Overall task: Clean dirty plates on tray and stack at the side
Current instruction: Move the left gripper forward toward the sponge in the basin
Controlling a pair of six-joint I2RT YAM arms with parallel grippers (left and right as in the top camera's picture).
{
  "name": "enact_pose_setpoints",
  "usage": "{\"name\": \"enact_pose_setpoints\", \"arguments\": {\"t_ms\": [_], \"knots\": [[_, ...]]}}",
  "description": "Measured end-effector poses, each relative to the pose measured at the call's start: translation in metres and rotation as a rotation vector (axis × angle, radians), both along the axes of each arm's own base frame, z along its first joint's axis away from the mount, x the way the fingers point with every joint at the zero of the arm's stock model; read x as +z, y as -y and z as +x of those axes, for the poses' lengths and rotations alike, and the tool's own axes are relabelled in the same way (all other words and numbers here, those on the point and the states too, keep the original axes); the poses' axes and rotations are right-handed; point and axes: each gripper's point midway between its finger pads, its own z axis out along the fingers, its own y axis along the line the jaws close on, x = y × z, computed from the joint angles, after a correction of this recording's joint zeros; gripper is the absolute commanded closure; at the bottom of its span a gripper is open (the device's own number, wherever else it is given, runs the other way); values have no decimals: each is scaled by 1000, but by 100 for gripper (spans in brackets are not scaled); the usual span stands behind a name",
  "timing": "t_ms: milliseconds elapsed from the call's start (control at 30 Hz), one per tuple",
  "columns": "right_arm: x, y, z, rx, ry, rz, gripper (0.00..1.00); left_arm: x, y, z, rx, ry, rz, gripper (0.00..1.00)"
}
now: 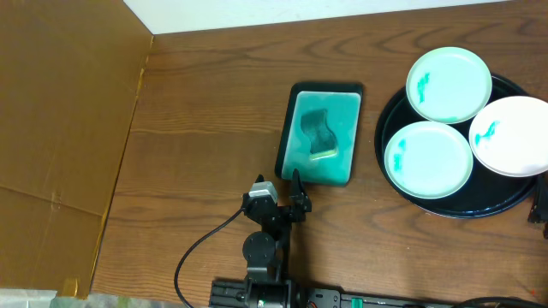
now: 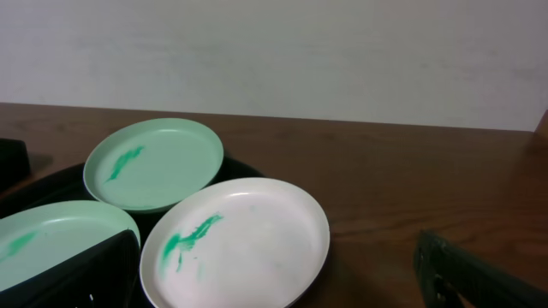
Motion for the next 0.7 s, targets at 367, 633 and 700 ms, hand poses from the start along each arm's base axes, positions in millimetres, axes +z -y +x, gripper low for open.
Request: {"name": "enact_pose_setpoints", "arguments": {"t_ms": [367,633,700], "knots": [[-1,0,0,0,-2,1,1,-4,3,1,-32,-23,82,17],[-1,0,0,0,-2,0,1,-4,3,1,-34,-24,97,17],[-1,0,0,0,-2,0,1,-4,3,1,-34,-24,99,17]]}}
